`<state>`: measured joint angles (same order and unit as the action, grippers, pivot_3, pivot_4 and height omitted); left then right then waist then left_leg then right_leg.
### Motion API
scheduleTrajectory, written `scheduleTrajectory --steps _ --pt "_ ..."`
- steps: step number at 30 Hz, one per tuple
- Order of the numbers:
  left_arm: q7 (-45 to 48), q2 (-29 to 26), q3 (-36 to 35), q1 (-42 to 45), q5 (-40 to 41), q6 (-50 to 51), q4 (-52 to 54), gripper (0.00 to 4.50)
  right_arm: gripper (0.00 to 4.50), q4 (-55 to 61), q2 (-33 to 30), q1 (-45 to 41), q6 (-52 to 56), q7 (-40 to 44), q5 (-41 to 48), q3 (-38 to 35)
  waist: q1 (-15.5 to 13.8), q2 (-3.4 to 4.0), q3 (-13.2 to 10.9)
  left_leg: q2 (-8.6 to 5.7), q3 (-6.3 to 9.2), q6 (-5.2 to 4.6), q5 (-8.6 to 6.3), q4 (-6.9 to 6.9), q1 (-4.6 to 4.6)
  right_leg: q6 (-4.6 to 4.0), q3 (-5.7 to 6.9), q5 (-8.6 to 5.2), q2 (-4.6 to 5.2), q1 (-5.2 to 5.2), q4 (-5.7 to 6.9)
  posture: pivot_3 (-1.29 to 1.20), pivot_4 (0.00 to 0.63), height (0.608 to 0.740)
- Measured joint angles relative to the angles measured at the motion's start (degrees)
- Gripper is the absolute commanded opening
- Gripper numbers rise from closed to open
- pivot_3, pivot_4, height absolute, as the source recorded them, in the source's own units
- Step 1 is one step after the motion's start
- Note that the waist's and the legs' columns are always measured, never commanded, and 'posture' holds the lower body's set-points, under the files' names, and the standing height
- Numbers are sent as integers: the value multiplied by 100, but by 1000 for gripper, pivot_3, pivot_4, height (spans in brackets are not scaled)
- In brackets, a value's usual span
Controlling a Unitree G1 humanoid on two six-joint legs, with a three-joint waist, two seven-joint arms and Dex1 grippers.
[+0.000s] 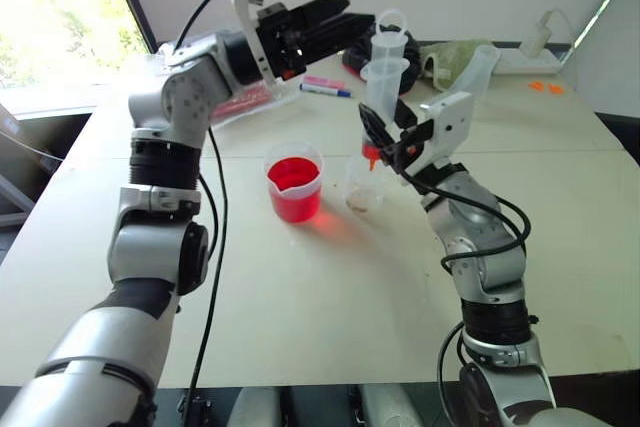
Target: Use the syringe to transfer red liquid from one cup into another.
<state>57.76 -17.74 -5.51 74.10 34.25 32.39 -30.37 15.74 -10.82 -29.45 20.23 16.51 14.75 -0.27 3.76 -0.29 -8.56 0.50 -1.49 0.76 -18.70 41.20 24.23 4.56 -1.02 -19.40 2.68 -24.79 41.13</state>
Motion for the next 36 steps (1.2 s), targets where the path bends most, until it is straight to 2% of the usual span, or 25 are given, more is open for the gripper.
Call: scheduleTrajectory --steps 10,25,26,29,35,36 --pt "354 307 204 251 -393 -318 -624 4042 1375 0 58 22 -66 -31 -24 60 -8 0 0 0 0 0 0 -1 0 0 -1 0 0 0 -1 0 150 711" --pt "309 480 17 525 -427 -318 -798 4042 1375 0 70 53 -81 -30 -101 112 -17 0 0 0 0 0 0 -1 0 0 -2 0 0 0 -1 0 150 711" --pt "308 482 18 525 -442 -324 -799 3520 1375 0 70 53 -83 -30 -101 114 -19 0 0 0 0 0 0 -1 0 0 -2 0 0 0 -1 0 150 711" --pt "309 486 20 524 -508 -337 -800 2523 1375 0 71 53 -89 -29 -102 116 -24 0 0 0 -1 0 0 0 0 0 -2 0 0 0 -1 0 150 711" --pt "411 487 109 508 -621 -334 -782 43 1375 -16 72 71 -97 -32 -107 127 -35 0 0 0 -1 0 0 0 0 0 -2 0 0 0 -1 0 150 711" --pt "429 475 149 505 -640 -325 -775 43 1375 -16 72 97 -97 -31 -106 126 -37 0 0 0 -1 0 0 0 0 0 -2 0 0 0 -1 0 150 711"
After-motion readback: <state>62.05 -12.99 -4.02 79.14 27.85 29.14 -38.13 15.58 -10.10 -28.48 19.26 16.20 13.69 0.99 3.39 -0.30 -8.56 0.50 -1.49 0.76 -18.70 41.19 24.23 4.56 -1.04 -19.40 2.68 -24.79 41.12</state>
